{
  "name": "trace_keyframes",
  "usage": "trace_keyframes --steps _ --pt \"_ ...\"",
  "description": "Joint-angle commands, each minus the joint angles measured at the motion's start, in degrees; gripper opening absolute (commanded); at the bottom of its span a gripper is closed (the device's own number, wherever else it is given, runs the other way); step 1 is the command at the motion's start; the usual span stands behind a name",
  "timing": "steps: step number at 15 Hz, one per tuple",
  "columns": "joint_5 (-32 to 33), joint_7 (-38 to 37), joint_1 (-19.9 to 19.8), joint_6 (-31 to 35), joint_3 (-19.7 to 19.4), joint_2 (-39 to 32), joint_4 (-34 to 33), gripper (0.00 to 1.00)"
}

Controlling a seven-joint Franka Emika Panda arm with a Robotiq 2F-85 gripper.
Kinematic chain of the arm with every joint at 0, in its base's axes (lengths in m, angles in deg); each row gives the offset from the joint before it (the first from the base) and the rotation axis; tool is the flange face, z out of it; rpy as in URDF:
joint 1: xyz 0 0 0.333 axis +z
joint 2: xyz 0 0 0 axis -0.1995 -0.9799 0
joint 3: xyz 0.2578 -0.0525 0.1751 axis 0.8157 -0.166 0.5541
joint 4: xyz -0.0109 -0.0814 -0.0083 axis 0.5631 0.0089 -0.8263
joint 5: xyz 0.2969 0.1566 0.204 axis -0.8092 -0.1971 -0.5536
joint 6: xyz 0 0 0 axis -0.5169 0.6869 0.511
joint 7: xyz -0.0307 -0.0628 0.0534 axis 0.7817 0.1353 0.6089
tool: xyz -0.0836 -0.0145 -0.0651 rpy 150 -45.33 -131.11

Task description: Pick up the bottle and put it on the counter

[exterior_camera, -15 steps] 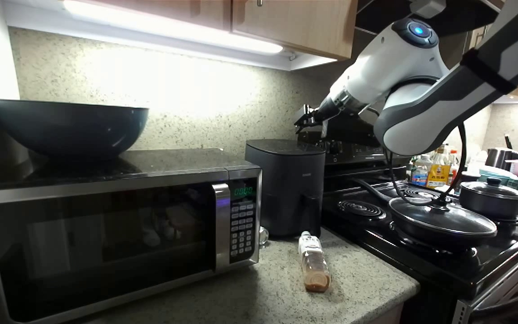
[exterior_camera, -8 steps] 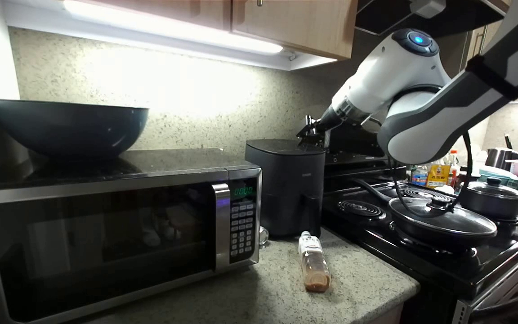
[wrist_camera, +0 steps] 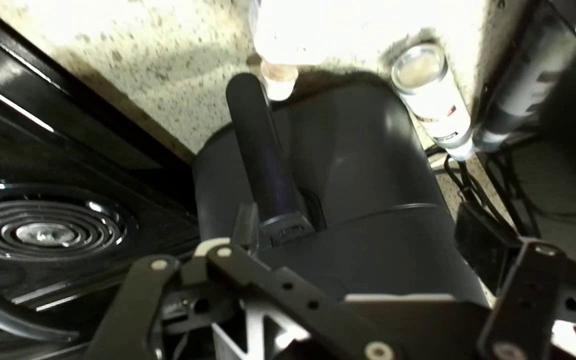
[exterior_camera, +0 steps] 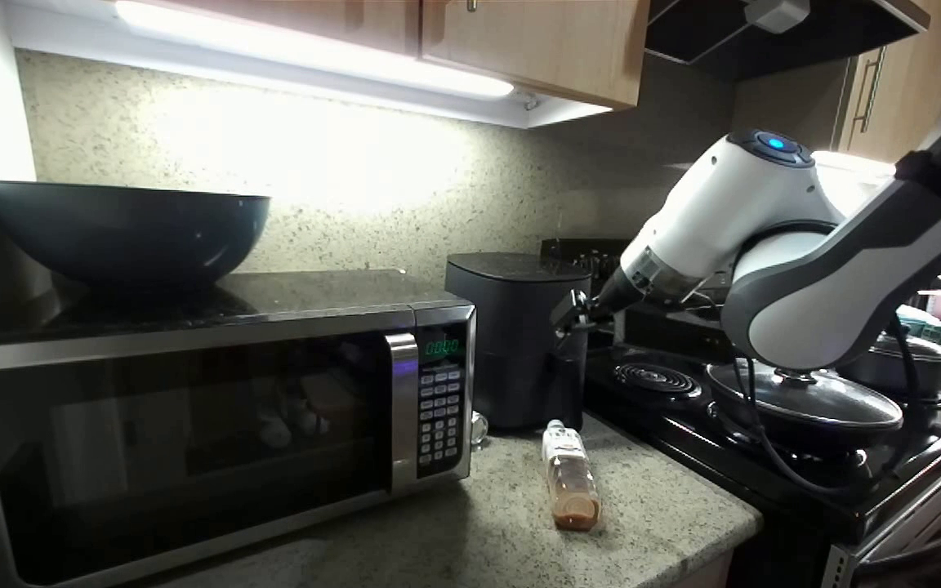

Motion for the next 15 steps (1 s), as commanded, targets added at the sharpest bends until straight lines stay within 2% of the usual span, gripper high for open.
trace_keyframes --steps 1,2,6,10,11,12,13,14,15 --pt "-0.23 0.32 0.36 -3.29 0.06 3.66 2.31 1.0" --pt "0.0 0.0 0.08 -2.03 0.13 1.99 1.44 1.0" --pt "0.0 0.0 0.07 -2.18 0.12 2.73 1.31 1.0" --pt "0.03 0.89 -0.53 -6.62 0.88 6.53 0.91 1.0" --pt "-10.64 9.24 -10.03 -6.38 11.67 5.29 1.96 1.0" --pt "-13.48 11.0 -11.9 -7.23 14.03 6.15 2.09 1.0" --pt "-17.57 14.41 -15.77 -7.94 18.55 6.63 2.21 1.0" --pt "-12.0 10.51 -9.97 -9.85 12.23 9.22 1.76 1.0" --pt "-13.44 11.94 -11.44 -10.71 14.15 9.34 1.88 1.0"
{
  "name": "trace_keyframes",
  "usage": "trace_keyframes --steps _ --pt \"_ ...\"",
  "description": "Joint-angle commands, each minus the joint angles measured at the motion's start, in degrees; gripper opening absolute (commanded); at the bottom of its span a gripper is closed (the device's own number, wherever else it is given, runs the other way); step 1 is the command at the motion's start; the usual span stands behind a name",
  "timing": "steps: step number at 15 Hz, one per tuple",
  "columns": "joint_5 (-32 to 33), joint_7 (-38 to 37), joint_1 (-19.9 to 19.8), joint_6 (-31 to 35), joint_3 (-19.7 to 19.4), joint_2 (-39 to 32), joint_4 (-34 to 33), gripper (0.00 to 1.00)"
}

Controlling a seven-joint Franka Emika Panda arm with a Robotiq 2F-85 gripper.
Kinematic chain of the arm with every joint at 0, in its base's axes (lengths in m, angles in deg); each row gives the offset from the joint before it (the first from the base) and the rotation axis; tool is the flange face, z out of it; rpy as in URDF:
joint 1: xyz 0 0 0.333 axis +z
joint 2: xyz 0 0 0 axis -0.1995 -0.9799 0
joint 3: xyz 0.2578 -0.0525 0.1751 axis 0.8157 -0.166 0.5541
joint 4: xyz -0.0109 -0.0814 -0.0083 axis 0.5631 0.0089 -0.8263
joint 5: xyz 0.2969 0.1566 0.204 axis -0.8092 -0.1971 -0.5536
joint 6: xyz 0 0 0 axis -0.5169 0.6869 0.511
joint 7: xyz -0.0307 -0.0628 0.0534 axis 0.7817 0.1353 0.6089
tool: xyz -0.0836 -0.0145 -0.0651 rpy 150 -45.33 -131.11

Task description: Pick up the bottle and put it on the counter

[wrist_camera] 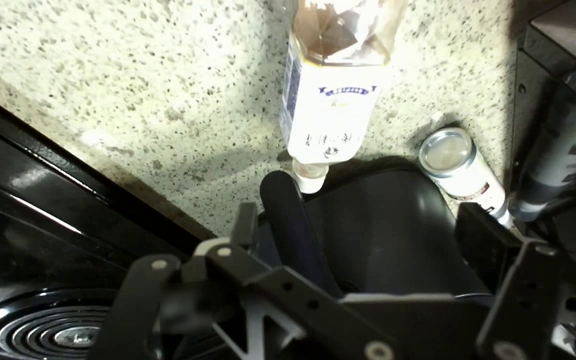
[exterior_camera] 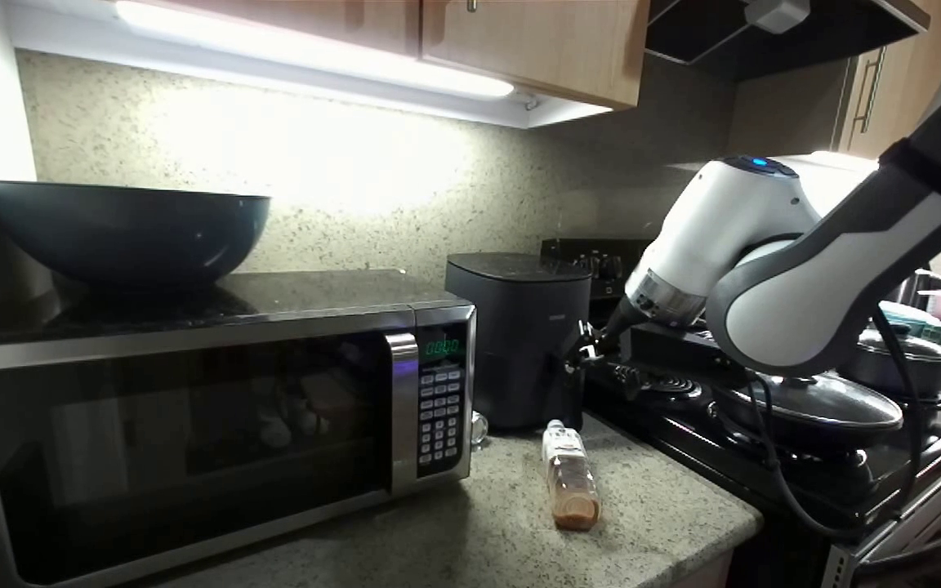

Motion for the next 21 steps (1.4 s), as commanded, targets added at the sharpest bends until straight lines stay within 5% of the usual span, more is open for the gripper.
trace_keyframes --steps 1,4,5,12,13,20,21 --pt "-9.03 8.62 -9.8 -3.35 11.48 2.64 0.84 1.0" --pt "-16.44 13.5 -19.4 -5.99 22.81 1.92 0.88 1.0" --pt "-11.9 9.02 -13.29 -4.56 16.03 1.93 0.46 1.0" --pt "-12.9 9.69 -13.93 -5.99 16.59 1.86 0.49 1.0" --pt "-19.35 14.46 -24.98 -6.95 28.15 0.9 1.11 1.0" --pt "-34.06 20.48 -54.06 -14.67 57.29 -0.71 1.67 1.0" --pt "-30.7 17.93 -58.59 -13.13 61.88 0.5 1.89 1.0"
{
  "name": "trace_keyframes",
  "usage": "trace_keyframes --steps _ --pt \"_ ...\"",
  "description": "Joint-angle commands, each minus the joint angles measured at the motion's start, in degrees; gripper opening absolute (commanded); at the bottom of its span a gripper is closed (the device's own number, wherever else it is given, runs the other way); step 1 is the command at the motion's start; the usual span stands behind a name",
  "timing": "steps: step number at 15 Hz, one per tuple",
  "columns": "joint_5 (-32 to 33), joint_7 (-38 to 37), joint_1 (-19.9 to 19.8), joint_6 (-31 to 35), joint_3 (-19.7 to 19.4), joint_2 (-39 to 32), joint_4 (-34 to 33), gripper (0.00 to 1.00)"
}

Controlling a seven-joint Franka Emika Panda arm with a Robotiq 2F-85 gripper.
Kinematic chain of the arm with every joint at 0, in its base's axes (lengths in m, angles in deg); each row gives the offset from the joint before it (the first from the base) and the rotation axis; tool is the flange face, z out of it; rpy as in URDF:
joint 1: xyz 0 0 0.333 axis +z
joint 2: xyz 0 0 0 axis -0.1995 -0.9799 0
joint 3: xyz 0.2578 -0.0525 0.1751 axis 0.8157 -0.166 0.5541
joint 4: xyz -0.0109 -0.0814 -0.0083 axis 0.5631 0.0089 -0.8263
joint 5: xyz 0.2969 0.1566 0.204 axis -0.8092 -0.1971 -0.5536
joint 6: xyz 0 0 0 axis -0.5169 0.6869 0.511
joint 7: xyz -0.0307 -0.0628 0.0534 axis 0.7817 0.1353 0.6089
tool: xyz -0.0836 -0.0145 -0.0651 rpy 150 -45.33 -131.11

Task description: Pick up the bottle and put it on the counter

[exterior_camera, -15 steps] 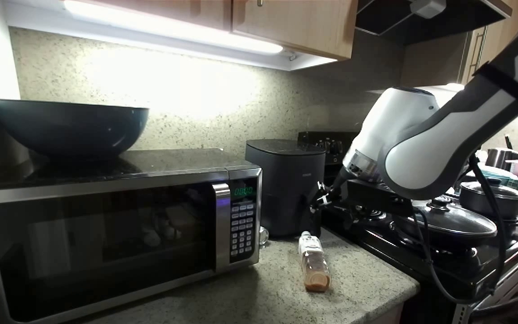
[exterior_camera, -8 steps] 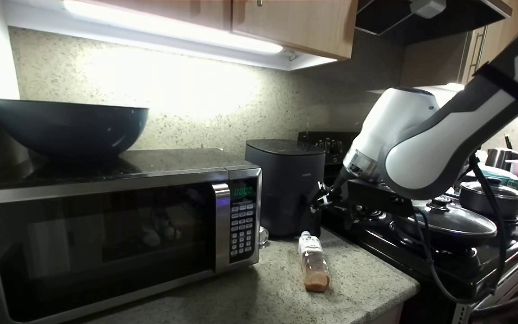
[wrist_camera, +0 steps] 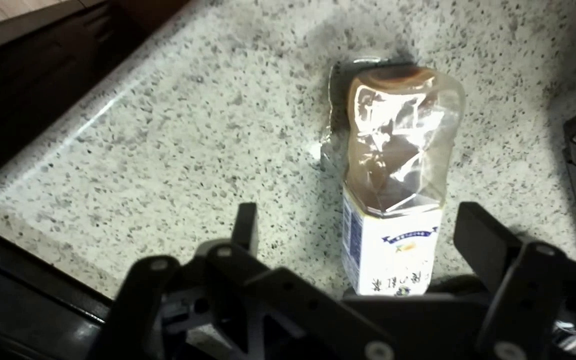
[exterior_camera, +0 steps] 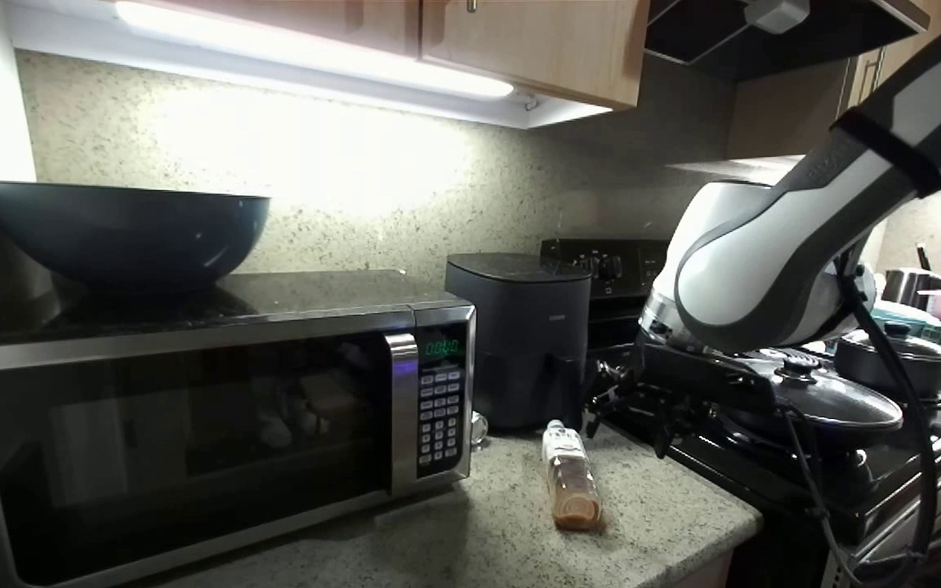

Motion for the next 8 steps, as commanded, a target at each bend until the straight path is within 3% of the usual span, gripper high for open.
trace_keyframes --steps 1,3,5,6,8 --pt "-0.8 0.75 -15.79 -0.02 15.69 -0.56 -0.14 1.0" --pt "-0.62 0.62 -20.51 0.0 20.38 -0.66 -0.33 1.0" --pt "-0.6 0.6 -21.07 -0.01 21.02 -0.65 -0.42 1.0" --pt "-4.36 7.55 -20.58 -5.63 21.61 1.32 -0.82 1.0" --pt "-8.81 14.79 -24.31 -11.15 26.48 -0.33 -3.42 1.0"
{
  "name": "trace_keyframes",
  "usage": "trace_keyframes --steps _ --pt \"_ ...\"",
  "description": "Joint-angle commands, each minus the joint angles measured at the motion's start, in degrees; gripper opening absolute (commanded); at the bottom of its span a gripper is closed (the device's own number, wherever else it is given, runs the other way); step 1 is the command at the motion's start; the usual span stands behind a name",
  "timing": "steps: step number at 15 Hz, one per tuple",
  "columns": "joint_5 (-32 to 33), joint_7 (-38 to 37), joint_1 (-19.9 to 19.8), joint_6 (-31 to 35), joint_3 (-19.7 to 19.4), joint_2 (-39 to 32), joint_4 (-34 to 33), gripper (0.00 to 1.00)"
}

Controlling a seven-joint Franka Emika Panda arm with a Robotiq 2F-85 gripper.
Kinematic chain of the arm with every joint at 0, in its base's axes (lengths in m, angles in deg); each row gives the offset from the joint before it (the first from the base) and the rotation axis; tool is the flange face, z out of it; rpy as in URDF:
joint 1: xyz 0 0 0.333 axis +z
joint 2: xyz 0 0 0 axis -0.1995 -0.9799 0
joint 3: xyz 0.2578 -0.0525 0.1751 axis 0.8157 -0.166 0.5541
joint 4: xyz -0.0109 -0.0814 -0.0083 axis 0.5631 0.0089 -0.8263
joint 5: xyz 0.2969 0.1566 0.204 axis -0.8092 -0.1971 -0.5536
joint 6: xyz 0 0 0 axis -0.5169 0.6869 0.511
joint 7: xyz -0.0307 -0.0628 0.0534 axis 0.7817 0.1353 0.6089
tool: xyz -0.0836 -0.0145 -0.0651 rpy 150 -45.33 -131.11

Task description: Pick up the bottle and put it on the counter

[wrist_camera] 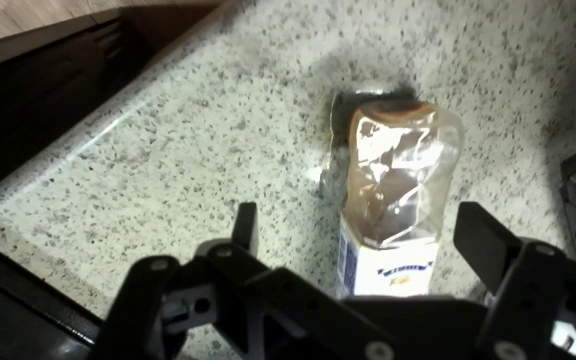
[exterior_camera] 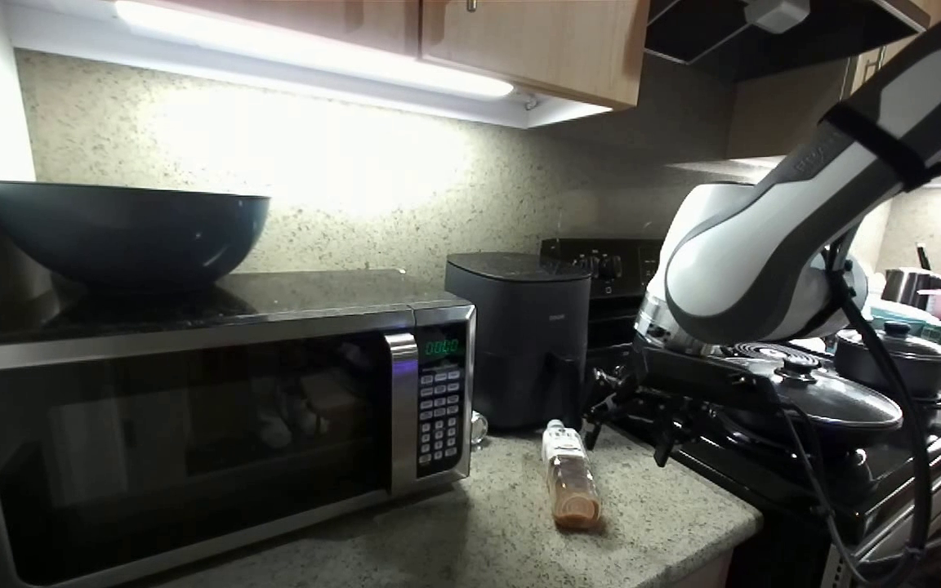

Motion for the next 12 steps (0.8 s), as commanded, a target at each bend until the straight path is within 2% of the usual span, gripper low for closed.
trace_keyframes --steps 1,3,4,5,12 --pt "-8.96 14.24 -10.58 -10.08 12.02 -0.87 -4.15 1.0" --pt "-9.97 17.4 -14.26 -15.11 15.47 -2.59 -7.1 1.0" --pt "-7.52 12.63 -15.24 -11.76 16.94 -0.63 -4.6 1.0" --pt "-7.79 13.66 -16.16 -13.37 17.79 -1.12 -5.72 1.0" --pt "-7.27 13.84 -19.24 -14.43 20.12 -5.55 -8.72 1.0"
